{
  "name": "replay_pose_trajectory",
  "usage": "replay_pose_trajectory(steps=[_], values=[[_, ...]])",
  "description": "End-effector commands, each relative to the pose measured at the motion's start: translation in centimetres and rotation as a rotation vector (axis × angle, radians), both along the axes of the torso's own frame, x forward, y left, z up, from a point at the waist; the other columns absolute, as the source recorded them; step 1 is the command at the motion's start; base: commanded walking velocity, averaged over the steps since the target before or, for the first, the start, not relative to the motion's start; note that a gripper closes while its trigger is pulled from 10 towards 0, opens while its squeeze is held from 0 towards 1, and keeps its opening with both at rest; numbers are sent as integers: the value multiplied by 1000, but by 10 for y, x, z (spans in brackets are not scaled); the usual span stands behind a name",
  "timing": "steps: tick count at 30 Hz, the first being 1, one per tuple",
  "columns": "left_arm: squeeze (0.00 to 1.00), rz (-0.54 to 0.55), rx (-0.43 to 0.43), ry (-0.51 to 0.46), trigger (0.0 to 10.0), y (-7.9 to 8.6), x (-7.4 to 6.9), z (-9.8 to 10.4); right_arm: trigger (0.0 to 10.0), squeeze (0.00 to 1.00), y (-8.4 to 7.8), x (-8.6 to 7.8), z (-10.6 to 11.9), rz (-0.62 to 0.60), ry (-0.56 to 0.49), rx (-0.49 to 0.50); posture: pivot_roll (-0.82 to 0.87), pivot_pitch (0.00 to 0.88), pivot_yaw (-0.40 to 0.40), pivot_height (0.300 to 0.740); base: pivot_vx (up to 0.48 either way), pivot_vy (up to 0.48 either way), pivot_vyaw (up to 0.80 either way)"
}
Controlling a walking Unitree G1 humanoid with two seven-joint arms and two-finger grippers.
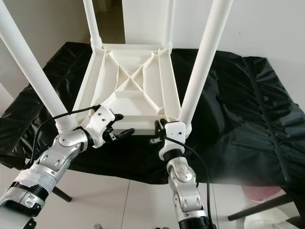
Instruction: Building children table
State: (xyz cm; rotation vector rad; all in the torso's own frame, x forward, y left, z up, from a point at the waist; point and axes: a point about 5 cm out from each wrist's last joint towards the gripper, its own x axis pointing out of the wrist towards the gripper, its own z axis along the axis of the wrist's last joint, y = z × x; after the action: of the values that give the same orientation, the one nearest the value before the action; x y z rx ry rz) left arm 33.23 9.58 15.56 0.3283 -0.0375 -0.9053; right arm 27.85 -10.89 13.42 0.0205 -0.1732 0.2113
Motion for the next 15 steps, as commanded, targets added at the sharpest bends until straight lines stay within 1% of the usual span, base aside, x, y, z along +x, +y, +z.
replay_pose_trajectory(steps=[1, 3, 5, 7, 10, 11, 13, 14, 15], values=[[0, -260, 80, 80, 10000, -7, -12, -11, 10000, 0, -1, -2, 1, 0, -10, 10, -50, 85, 47, 740, 0, 0, 0], [0, -231, 114, 85, 10000, -7, -8, -17, 10000, 0, -1, -4, 1, 1, -10, 7, -58, 79, 49, 740, 0, 0, 0], [0, -231, 114, 85, 10000, -7, -8, -17, 10000, 0, -1, -4, 1, 1, -10, 7, -58, 79, 49, 740, 0, 0, 0], [0, -220, 152, 116, 10000, -6, -6, -24, 10000, 0, -4, -8, 0, -5, -9, 3, -76, 69, 57, 740, 0, 0, 0], [0, -217, 171, 132, 10000, -6, -5, -27, 10000, 0, -6, -10, -1, -9, -7, 0, -76, 69, 57, 740, 0, 0, 0], [0, -218, 208, 151, 10000, -4, -5, -32, 10000, 0, -9, -12, -2, -18, -5, -6, -84, 66, 62, 740, 0, 0, 0], [0, -218, 208, 151, 10000, -4, -5, -32, 10000, 0, -9, -12, -2, -18, -5, -6, -84, 66, 62, 740, 0, 0, 0], [0, -207, 245, 152, 10000, -3, -4, -36, 10000, 0, -12, -14, -3, -28, -2, -10, -91, 66, 66, 740, 0, 0, 0], [0, -159, 278, 187, 10000, 0, 0, -41, 10000, 0, -16, -15, -4, -42, 1, -16, -99, 64, 73, 740, 0, 0, 0]])
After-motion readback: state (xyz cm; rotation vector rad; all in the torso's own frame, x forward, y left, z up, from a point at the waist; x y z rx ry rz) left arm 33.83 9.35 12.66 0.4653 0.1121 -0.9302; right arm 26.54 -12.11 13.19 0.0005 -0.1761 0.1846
